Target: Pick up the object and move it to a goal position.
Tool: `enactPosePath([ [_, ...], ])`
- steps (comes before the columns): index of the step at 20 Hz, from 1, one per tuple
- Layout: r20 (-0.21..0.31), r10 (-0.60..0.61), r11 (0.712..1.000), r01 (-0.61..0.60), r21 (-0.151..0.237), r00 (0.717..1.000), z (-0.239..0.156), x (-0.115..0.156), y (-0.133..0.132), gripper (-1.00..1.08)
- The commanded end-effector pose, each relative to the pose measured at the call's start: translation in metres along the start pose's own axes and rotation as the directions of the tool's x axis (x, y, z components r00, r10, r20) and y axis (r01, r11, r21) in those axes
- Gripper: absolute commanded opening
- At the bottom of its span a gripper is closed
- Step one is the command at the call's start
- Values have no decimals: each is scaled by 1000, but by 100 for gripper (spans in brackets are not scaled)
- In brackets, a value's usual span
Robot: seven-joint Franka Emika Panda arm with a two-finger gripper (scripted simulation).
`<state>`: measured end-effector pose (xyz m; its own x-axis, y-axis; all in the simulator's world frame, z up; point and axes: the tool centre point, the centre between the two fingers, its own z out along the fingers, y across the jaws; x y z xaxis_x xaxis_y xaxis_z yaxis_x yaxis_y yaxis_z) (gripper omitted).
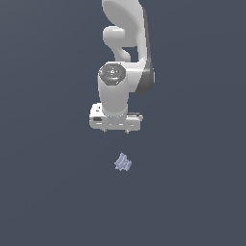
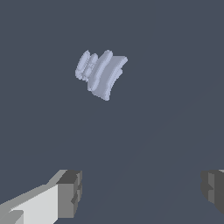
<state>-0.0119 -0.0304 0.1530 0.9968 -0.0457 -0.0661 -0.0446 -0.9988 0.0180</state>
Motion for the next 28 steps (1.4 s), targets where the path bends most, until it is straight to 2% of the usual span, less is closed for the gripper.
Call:
enactPosePath([
  [1,0,0,1000,0,0,1000,0,0,0,100],
  [10,-13,-59,998,59,-8,998,-7,2,-19,100],
  [15,-14,-66,998,66,-8,998,-8,1,-20,100],
  [22,-19,-12,1000,11,-4,1000,-3,12,-21,100],
  [28,-28,90,996,-90,5,996,7,33,-25,100],
])
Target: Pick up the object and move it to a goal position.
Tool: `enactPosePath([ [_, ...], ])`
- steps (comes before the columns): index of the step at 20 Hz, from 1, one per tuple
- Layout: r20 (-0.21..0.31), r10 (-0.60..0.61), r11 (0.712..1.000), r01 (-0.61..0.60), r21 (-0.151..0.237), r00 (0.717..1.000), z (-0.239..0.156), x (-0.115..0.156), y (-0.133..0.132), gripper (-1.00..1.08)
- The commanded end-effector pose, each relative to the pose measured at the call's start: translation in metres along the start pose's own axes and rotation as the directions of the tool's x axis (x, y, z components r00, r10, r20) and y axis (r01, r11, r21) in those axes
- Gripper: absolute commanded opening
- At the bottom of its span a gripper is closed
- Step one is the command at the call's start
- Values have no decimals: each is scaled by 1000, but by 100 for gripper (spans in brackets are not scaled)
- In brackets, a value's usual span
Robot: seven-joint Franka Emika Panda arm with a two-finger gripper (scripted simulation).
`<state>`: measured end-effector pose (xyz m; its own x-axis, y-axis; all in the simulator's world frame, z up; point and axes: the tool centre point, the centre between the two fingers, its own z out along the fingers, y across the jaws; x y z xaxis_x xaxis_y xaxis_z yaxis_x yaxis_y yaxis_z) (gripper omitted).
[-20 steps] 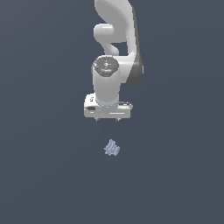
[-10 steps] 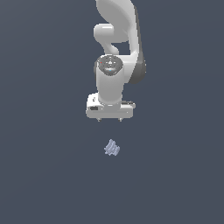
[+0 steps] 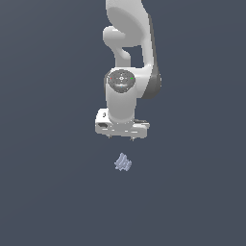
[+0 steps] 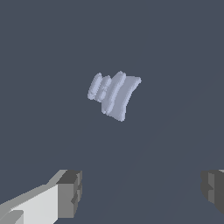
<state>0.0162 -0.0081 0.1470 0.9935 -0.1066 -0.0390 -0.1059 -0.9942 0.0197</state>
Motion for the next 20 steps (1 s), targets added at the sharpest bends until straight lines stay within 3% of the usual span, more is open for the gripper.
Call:
enactPosePath([
  [1,-4,50,999,-50,3,999,6,10,-2,100],
  [11,-22,285,958,-285,22,958,35,53,-14,100],
  [20,-27,387,922,-386,32,922,50,71,-20,100],
])
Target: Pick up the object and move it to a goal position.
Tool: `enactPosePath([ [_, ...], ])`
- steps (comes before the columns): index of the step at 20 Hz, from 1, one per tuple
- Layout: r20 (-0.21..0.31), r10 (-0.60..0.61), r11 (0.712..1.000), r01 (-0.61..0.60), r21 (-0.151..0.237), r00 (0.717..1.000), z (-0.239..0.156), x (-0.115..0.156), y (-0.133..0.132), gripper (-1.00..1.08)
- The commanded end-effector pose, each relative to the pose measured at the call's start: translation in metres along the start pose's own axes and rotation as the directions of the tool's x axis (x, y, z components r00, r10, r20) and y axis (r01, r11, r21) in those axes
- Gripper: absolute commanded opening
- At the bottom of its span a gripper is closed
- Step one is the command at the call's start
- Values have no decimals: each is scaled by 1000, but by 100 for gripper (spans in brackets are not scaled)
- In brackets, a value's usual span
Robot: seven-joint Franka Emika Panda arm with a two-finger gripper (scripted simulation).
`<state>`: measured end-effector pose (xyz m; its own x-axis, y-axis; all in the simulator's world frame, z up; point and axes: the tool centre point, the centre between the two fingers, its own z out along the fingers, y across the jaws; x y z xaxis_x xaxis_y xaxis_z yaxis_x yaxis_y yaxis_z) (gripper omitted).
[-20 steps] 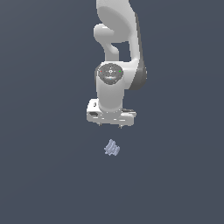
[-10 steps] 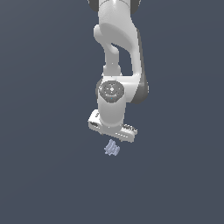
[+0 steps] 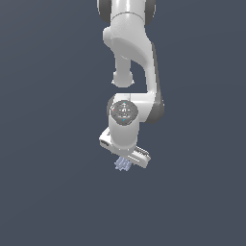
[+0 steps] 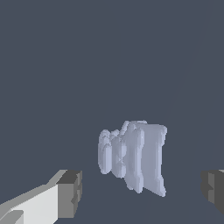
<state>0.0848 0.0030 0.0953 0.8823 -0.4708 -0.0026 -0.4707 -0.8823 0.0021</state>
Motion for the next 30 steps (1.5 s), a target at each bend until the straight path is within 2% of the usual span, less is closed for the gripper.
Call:
enactPosePath([
  [1,-2,18,1000,-18,2,1000,2,2,-2,100],
  [8,-2,20,1000,-20,1,1000,7,2,-2,100],
  [17,-2,24,1000,-24,2,1000,49,2,-2,100],
  [23,-2,25,1000,-25,2,1000,53,3,-3,100],
  [24,-2,25,1000,-25,2,1000,53,3,-3,-100],
  [30,-2,25,1000,-25,2,1000,53,3,-3,-100],
])
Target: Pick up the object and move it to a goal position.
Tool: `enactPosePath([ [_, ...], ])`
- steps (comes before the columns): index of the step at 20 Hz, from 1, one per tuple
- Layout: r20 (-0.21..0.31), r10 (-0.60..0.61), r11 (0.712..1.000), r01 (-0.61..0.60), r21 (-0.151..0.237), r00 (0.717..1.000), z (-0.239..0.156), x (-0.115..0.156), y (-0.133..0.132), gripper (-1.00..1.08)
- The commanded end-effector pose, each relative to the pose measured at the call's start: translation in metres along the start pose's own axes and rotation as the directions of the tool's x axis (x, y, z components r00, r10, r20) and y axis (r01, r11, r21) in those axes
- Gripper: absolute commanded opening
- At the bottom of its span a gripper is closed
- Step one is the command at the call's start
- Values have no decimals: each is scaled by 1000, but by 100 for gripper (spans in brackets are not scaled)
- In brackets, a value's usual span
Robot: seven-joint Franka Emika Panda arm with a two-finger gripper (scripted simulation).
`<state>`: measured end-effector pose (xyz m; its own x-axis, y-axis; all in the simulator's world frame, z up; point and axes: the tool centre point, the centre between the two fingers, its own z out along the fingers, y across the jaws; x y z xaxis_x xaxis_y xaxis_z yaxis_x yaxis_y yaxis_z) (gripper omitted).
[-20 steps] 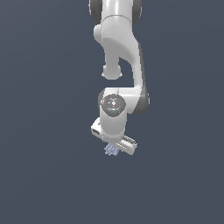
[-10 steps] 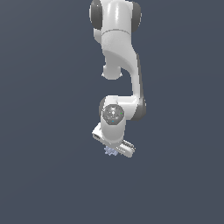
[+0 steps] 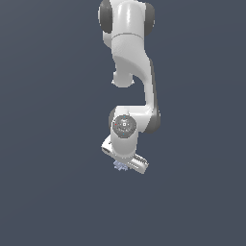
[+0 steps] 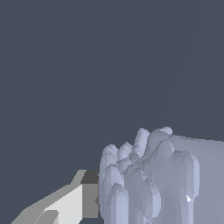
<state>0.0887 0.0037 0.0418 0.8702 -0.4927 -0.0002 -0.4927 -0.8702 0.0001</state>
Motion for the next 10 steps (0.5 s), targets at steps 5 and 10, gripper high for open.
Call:
enactPosePath([
  [5,0,0,1000,0,0,1000,0,0,0,-100],
  [10,0,0,1000,0,0,1000,-4,-3,3,-100],
])
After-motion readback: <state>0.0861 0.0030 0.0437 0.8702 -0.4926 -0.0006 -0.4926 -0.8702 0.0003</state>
